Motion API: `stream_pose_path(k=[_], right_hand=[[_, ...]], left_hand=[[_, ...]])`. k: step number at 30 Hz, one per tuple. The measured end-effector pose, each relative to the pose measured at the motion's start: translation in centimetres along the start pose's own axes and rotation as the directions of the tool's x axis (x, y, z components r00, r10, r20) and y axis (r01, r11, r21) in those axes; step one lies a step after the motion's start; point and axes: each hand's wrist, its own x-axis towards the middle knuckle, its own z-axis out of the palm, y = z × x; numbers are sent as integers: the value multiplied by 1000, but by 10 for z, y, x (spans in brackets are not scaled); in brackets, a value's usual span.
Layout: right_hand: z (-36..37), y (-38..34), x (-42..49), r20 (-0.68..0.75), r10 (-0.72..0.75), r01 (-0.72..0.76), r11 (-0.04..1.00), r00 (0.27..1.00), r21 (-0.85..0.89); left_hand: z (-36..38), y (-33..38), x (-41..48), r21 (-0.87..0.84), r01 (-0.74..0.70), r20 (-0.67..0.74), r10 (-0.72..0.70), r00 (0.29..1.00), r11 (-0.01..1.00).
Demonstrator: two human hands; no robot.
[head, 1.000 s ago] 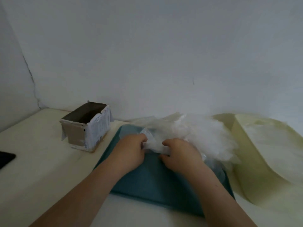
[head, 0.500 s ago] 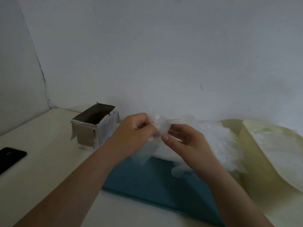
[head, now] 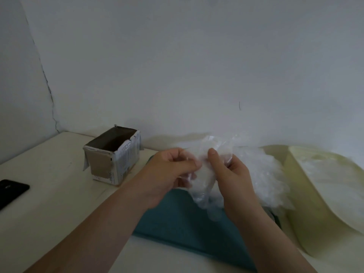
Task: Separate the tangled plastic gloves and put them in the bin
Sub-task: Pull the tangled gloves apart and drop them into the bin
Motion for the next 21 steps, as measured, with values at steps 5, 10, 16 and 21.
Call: stream_pose_path(k=[5, 10, 16, 21], right_hand=[[-6, -5, 3, -21, -8, 6, 997, 1000, -75], [-12, -20, 2, -26, -146, 135, 961, 989, -242], [-18, -42, -10, 431, -264, 464, 750, 863, -471], [-17, -33, -8, 582, -36, 250, 923, 812, -291]], left_hand=[[-20, 15, 11, -246, -103, -181, 59, 982, 964], [-34, 39, -2, -230, -71, -126, 43, 991, 971], [-35, 42, -21, 333, -42, 365, -87, 927, 942], [-30, 26, -14, 398, -123, 454, -78, 888, 909]])
